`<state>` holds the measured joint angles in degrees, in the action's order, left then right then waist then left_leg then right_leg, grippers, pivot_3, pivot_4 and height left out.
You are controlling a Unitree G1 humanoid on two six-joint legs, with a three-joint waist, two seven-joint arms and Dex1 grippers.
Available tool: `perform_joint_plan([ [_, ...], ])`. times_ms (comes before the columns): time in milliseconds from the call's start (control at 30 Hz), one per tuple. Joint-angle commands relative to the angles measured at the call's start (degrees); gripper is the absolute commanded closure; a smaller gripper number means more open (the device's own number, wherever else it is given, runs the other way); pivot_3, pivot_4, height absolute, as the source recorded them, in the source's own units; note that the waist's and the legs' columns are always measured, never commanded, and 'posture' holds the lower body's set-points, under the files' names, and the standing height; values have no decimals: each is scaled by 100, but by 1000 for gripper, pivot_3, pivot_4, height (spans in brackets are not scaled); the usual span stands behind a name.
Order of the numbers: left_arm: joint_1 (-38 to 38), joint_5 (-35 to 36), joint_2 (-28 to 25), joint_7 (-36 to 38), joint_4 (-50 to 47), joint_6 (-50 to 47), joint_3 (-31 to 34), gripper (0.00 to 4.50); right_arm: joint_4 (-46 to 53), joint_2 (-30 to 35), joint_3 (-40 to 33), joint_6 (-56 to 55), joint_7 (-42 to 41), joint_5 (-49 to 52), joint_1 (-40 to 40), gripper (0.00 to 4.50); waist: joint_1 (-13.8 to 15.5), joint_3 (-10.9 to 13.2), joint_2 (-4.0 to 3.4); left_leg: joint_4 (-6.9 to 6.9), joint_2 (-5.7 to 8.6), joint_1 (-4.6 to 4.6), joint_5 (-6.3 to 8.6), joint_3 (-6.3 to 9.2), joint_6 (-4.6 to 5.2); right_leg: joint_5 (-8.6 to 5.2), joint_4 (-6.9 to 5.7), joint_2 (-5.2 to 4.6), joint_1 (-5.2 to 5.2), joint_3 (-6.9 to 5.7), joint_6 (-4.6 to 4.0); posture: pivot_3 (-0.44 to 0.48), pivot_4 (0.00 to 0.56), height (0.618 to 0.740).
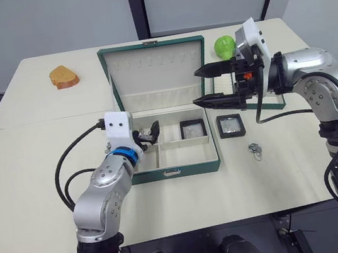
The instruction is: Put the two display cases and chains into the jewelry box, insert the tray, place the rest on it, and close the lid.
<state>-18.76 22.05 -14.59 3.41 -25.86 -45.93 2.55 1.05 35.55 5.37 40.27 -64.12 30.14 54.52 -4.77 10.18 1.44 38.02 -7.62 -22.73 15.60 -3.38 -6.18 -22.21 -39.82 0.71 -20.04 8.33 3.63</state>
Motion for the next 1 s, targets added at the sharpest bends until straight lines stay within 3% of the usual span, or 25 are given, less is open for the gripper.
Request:
perform_joint_plan([
  [33,-64,198,61,223,-394,17,-6,55,89,76,-157,-127,-40,4,29,0,0,0,0,0,0,0,0,0,0,0,0,0,0,0,0,0,150,740],
  [233,-30,825,168,638,-730,-226,11,55,167,88,-182,-137,-68,43,-4,0,0,0,0,0,0,-2,0,1,0,0,0,0,0,-1,0,0,150,740],
  [400,11,1988,75,1005,-1277,-523,538,55,298,110,-218,-66,-138,169,-1,0,0,0,0,0,0,-5,0,2,0,0,0,0,0,-1,0,0,150,740],
  [567,327,3657,-911,1130,-1648,-987,1882,55,630,72,-317,255,-219,585,47,0,-26,1,0,-2,-2,-2,0,9,0,0,-2,4,-2,0,0,0,150,740],
  [733,887,4561,-1838,1055,-1554,-992,2795,55,905,-105,-350,541,-48,894,155,0,-22,1,0,1,-3,-1,0,14,0,0,-1,1,-2,-3,0,0,150,740],
  [867,1350,4581,-2368,1169,-1369,-856,3188,55,1159,-589,-173,867,400,1089,419,0,-17,2,-1,0,-6,1,0,16,0,0,-10,1,-9,-6,0,0,150,740],
  [1000,1782,4180,-2490,1209,-1126,-613,3175,55,1193,-1122,109,973,803,970,630,0,-31,1,-2,-2,-5,7,0,14,-1,0,-13,1,-13,-5,0,0,150,740],
])
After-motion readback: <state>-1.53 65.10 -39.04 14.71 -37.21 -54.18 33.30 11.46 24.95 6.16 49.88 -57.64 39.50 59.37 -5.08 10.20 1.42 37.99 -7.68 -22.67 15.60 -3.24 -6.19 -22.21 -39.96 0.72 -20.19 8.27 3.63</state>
